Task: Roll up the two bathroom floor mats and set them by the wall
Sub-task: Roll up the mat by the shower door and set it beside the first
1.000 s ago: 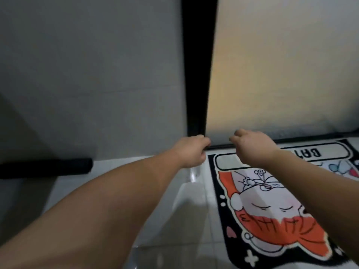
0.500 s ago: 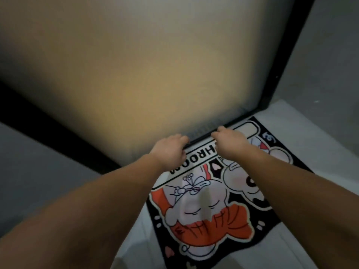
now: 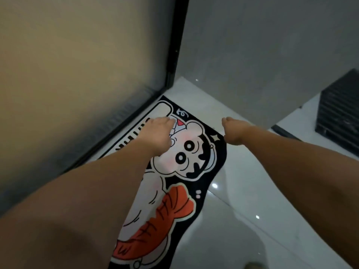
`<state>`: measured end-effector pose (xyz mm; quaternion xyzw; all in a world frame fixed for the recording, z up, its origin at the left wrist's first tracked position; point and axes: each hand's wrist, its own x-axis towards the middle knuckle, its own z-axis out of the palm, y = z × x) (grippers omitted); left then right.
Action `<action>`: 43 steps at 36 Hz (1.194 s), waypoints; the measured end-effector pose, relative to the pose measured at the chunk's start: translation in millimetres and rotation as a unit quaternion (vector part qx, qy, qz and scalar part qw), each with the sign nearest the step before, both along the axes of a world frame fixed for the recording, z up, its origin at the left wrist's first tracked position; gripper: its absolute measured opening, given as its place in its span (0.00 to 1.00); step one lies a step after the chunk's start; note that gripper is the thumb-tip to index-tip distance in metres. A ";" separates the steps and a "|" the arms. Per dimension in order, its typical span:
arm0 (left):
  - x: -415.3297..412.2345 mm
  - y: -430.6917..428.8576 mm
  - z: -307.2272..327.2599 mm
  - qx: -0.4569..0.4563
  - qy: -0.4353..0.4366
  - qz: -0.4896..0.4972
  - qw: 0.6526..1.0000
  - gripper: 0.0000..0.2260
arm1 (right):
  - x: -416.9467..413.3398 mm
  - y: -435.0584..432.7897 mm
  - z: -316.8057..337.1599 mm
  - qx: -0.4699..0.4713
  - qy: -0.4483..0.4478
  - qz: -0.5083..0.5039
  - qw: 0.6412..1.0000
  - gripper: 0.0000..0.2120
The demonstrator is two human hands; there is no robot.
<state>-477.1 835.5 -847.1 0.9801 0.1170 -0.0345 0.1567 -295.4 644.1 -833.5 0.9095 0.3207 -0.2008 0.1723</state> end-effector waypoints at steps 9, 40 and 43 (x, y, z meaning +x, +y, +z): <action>-21.3 -10.6 -8.0 0.010 0.030 0.032 0.999 0.29 | 18.8 26.2 -59.6 0.060 0.088 -0.007 0.994 0.25; -6.2 -7.2 20.6 0.015 -0.033 0.046 0.998 0.32 | -16.5 24.2 9.2 0.135 -0.063 0.223 0.963 0.17; 5.1 -2.1 41.7 0.075 -0.086 0.014 0.993 0.38 | -26.0 16.6 54.7 0.141 -0.099 0.312 0.934 0.23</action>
